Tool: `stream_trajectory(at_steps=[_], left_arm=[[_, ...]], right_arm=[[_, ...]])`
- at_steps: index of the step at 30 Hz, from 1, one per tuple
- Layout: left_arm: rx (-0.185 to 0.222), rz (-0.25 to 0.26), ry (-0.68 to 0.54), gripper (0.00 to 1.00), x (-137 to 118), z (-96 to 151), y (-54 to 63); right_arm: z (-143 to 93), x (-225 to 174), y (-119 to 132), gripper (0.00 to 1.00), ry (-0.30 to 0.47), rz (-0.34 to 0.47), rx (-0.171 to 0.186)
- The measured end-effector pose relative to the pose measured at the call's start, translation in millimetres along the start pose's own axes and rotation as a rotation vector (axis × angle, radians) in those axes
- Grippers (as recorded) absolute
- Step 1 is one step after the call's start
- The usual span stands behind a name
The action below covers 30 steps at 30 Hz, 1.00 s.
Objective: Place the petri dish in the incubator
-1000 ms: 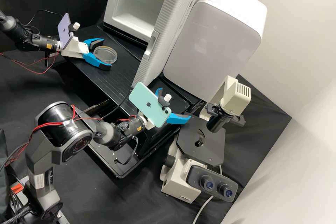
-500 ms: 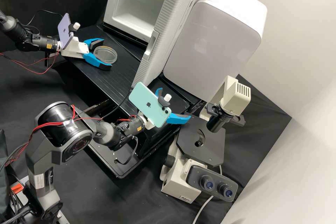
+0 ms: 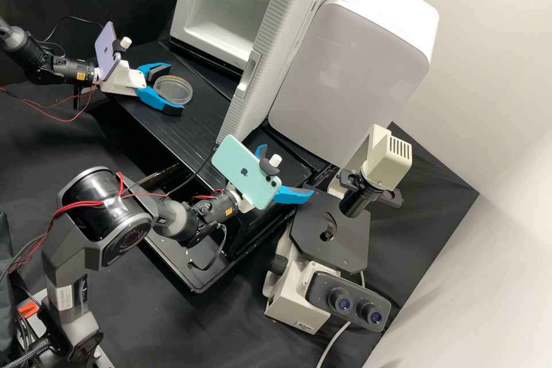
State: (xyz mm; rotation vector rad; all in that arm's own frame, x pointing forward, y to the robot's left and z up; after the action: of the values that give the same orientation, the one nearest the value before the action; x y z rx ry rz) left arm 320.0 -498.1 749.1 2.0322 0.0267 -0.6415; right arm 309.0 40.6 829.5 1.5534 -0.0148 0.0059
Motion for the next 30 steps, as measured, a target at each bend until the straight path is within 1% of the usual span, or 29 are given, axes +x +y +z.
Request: stream_trajectory(at_steps=[18,30], left_arm=[[-0.009,0.005,0.008,0.00,0.0,-0.8,0.5],[-0.033,0.020,0.031,0.00,-0.1,-2.8,1.8]], right_arm=[[0.0,0.0,0.0,1.00,0.000,0.000,0.000],[0.0,0.0,0.0,1.00,0.000,0.000,0.000]])
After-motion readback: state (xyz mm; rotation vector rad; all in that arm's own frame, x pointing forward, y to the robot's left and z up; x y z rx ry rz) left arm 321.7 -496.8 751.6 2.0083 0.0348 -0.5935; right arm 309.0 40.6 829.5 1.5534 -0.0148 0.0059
